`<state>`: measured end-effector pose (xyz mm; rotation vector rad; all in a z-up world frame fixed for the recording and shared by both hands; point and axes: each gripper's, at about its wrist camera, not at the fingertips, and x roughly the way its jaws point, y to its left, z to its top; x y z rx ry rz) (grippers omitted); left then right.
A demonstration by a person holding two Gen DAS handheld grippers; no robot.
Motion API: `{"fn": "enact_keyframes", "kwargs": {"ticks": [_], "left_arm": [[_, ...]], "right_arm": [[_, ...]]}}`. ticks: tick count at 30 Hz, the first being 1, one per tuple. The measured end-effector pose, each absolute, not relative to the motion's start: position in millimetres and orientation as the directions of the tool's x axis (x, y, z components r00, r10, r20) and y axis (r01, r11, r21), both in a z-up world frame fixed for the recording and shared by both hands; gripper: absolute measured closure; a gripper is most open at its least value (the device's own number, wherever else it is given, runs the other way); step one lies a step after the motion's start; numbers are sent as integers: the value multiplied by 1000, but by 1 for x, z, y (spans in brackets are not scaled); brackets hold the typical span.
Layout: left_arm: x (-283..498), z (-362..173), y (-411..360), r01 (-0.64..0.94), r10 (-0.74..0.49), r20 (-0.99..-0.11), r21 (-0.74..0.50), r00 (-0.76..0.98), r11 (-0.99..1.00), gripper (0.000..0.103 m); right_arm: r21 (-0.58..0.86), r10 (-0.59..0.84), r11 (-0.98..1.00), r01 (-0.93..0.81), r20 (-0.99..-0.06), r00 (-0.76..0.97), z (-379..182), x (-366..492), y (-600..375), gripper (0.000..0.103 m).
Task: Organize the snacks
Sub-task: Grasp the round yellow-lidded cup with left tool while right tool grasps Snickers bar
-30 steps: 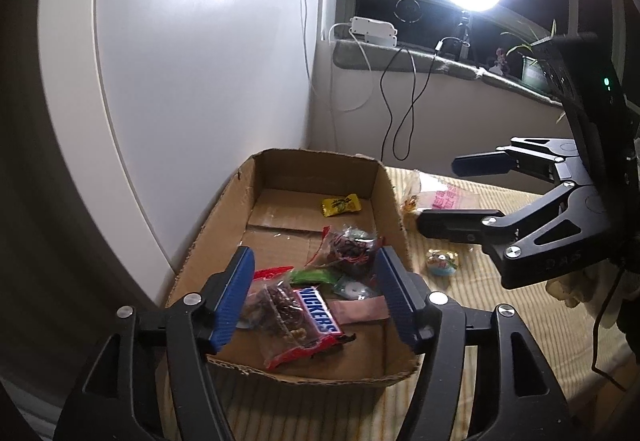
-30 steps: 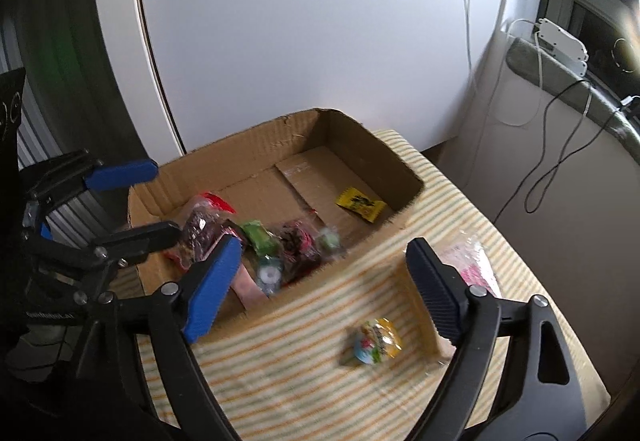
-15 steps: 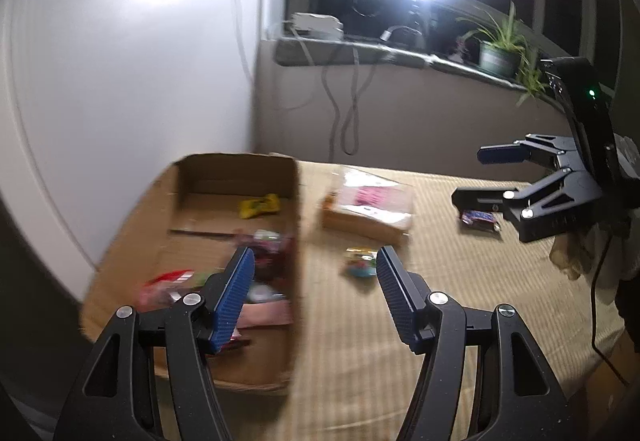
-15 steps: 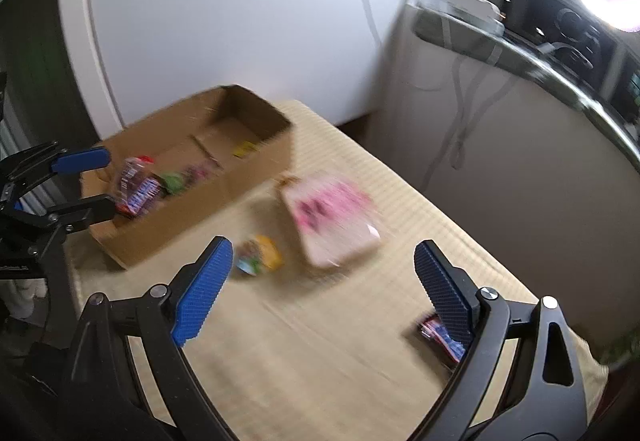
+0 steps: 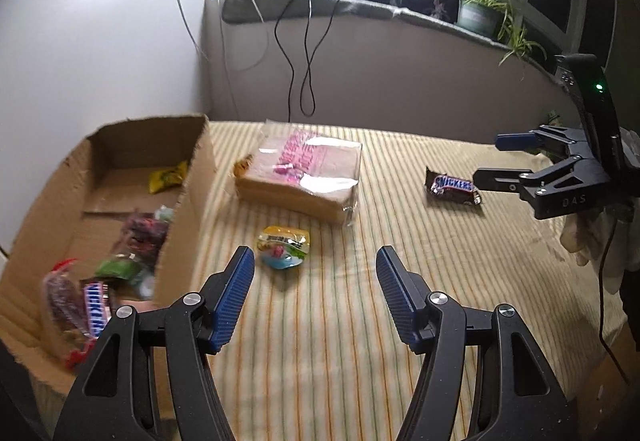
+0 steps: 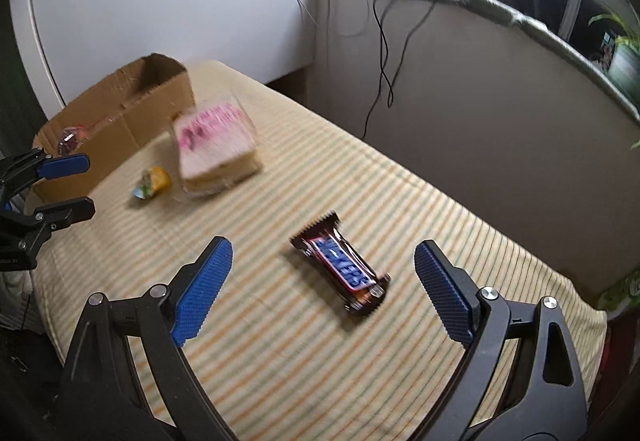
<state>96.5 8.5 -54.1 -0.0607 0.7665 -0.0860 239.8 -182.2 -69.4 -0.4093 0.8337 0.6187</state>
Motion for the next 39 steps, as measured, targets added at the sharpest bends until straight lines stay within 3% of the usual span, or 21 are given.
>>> {"fn": "enact_keyframes", "kwargs": {"ticks": [20,23,25,28,32,36,39], "left_arm": [[145,-95,13,-21,-4,-776,-22,631,1000,49],[146,-101,15,-24,-9,-786,-31,619,999,57],[146,-101,17,-30,-15,-785,-43,620,999,61],[146,-101,18,-29,-16,-785,-44,619,999,63],[147,-102,15,-19,-20,-784,-40,621,999,63],[149,-102,14,-9,-22,-781,-36,624,999,63],[147,-100,9,1,-25,-778,-32,628,999,63]], "right_arm": [[-61,362,689,-722,-834,416,-116,279,-177,8],[-67,357,677,-733,-841,407,-122,281,-171,10],[-73,349,669,-740,-848,399,-125,282,-168,20],[-75,339,662,-746,-858,386,-130,283,-166,27],[-65,336,661,-748,-865,372,-133,283,-170,45],[-67,328,668,-741,-868,374,-130,280,-174,70],[-67,322,672,-738,-870,373,-129,277,-177,73]]}}
